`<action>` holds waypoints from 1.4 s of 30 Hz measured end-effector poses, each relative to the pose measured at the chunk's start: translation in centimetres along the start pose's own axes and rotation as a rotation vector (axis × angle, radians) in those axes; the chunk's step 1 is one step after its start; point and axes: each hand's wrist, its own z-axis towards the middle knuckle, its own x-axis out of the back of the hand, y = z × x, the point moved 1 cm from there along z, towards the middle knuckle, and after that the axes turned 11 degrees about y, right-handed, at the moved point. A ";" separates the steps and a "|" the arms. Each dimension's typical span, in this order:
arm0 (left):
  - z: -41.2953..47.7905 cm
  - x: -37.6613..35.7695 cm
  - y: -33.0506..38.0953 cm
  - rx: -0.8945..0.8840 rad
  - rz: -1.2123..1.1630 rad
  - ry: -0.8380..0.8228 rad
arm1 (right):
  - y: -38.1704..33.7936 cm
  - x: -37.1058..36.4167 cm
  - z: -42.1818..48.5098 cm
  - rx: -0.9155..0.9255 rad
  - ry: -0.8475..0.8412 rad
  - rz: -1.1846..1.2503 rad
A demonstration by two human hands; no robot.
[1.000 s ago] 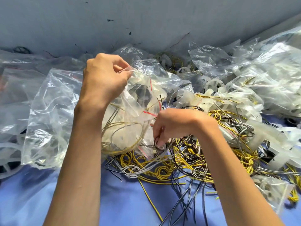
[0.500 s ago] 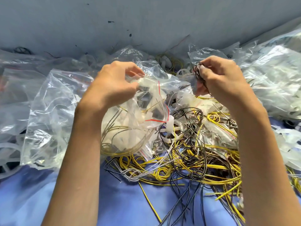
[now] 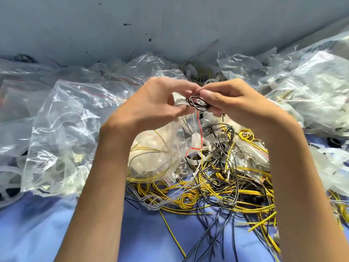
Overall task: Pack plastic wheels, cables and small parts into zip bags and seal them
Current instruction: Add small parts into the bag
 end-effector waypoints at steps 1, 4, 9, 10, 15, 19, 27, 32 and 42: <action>0.1 0.0 -0.1 0.002 -0.005 0.014 | -0.2 0.0 -0.1 -0.001 -0.011 0.068; 0.2 0.0 -0.4 0.032 0.030 0.083 | -0.4 0.1 -0.4 0.015 -0.037 0.155; 0.1 0.4 -0.6 0.080 0.023 0.150 | 0.0 1.3 -0.5 0.059 0.045 0.103; 0.0 0.5 -0.7 0.072 0.017 0.153 | 0.2 1.6 -0.5 0.070 0.069 0.069; -0.3 1.2 -1.1 0.052 -0.002 0.161 | 0.8 3.4 -0.7 0.123 0.183 -0.067; -0.3 1.4 -1.8 0.082 -0.010 0.171 | 1.3 3.4 -0.6 0.117 0.175 -0.095; -0.4 2.0 -2.0 0.101 -0.060 0.257 | 1.4 2.2 -0.4 0.055 -0.061 -0.090; -0.1 1.4 -1.2 0.068 -0.055 0.214 | 1.1 0.8 -0.1 0.046 -0.150 -0.096; 0.1 0.5 -0.5 0.057 -0.085 0.201 | 0.0 -0.4 0.2 0.133 0.074 0.311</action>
